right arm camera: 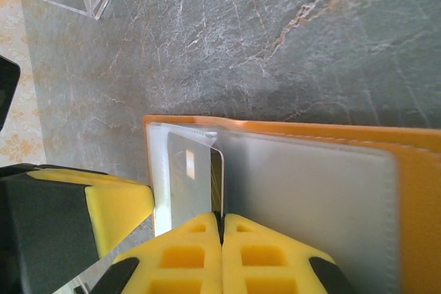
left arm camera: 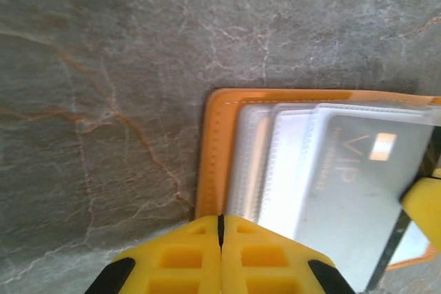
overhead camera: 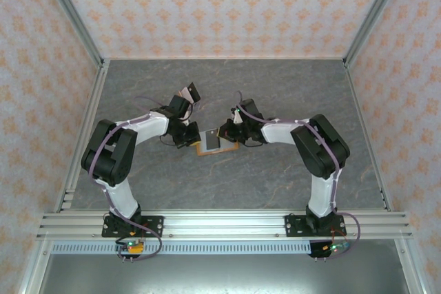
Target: Take the credit cards out of the card holder
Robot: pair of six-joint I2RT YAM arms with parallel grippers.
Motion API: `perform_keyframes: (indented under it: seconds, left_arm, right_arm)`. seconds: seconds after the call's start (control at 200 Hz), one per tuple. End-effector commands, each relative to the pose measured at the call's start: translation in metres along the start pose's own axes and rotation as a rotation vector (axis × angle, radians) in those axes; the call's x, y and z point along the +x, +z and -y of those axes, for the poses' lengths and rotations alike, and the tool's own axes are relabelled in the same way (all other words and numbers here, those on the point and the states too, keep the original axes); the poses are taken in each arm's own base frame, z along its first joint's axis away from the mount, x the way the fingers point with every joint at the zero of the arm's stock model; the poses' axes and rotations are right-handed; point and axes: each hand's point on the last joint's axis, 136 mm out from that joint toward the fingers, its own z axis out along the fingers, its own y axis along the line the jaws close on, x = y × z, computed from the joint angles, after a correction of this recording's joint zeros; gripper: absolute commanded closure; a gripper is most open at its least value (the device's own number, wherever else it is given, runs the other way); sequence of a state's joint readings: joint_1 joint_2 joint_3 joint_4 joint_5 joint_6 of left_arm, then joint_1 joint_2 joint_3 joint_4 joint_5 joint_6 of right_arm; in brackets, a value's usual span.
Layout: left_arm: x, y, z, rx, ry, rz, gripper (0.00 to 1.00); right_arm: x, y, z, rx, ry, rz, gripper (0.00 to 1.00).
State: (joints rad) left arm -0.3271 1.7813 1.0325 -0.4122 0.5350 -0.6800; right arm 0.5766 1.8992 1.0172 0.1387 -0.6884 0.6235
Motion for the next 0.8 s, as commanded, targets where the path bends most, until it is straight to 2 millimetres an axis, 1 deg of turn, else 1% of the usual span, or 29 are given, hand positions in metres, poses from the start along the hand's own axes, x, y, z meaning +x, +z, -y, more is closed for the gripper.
perform_keyframes:
  seconds: [0.0,0.095,0.19,0.3,0.42,0.475,0.651,0.796]
  left_arm:
    - [-0.004,-0.011,0.006,0.009,0.022,0.03,0.93]
    - [-0.008,-0.021,0.022,0.078,0.038,0.051,0.92]
    - [-0.008,-0.024,0.036,0.138,0.052,0.055,0.92]
    - [-0.009,-0.019,0.044,0.164,0.057,0.044,0.92]
    - [-0.007,-0.008,0.048,0.156,0.066,0.021,0.92]
    - [-0.007,-0.003,0.047,0.148,0.066,0.013,0.93]
    - [-0.006,0.01,0.032,0.1,0.045,0.004,0.93]
    - [-0.001,0.017,0.013,0.021,0.029,-0.009,0.94]
  right_arm:
    - [-0.007,-0.008,0.001,0.02,-0.025,0.036,0.93]
    - [-0.004,-0.002,0.002,0.003,-0.012,0.01,0.93]
    - [-0.003,0.003,0.001,-0.014,0.0,-0.008,0.93]
    - [-0.002,0.006,0.003,-0.015,0.008,-0.016,0.92]
    - [-0.002,0.008,0.003,-0.018,0.009,-0.021,0.92]
    - [-0.002,0.008,0.003,-0.019,0.008,-0.02,0.91]
    - [-0.002,0.008,0.004,-0.014,0.003,-0.017,0.91]
    - [-0.002,0.008,0.007,-0.001,0.001,-0.014,0.92]
